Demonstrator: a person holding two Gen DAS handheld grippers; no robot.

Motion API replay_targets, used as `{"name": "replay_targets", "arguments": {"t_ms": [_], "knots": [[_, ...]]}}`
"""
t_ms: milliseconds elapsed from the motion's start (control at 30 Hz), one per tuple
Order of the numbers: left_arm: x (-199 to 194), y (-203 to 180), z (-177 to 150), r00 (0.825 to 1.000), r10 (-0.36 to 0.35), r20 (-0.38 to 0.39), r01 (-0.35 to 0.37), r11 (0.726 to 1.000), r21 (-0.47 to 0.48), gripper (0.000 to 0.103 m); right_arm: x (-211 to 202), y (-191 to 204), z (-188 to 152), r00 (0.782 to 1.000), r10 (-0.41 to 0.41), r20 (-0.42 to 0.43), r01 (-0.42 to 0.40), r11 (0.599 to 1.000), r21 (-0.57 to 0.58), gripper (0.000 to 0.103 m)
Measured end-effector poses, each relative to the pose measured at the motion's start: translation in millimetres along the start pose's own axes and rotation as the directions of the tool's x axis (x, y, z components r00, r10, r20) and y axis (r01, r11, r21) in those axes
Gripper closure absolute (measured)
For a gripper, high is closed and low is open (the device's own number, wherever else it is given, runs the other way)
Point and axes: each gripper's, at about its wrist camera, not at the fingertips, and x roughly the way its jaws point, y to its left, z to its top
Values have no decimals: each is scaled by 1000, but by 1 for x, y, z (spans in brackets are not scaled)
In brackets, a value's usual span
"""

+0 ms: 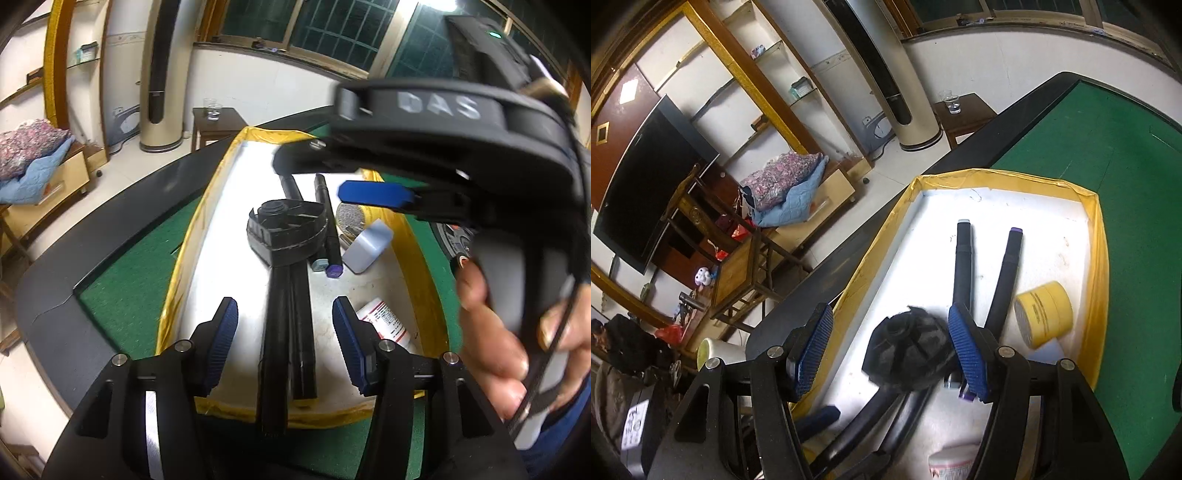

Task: Organize rigid objects
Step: 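Move both tools back from the tray to the table objects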

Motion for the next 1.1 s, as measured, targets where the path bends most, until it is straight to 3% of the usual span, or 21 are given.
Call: {"name": "replay_targets", "arguments": {"t_ms": [267,433,700,800,967,1033,1100], "knots": [[-28,-27,-8,999,-19,50,17,999,46,51,-47,-3,-34,997,40,66,-41,999,9,43],[-34,-58,-16,998,-39,47,33,992,118,51,-85,-35,-71,992,44,118,-54,996,76,43],[-37,-116,-37,997,-83,7,79,968,236,51,-151,-103,-128,979,-69,191,35,984,176,43],[-33,-137,-46,994,-103,-30,107,955,276,51,-176,-137,-148,967,-133,216,76,965,252,43],[-22,-176,-64,987,-133,-86,155,927,342,51,-204,-197,-170,951,-210,225,94,893,440,44],[-19,-187,-69,985,-142,-96,167,915,368,51,-205,-215,-169,951,-232,203,105,862,496,54],[-16,-196,-72,983,-149,-107,179,905,386,51,-200,-227,-168,960,-211,186,84,848,524,57]]}}
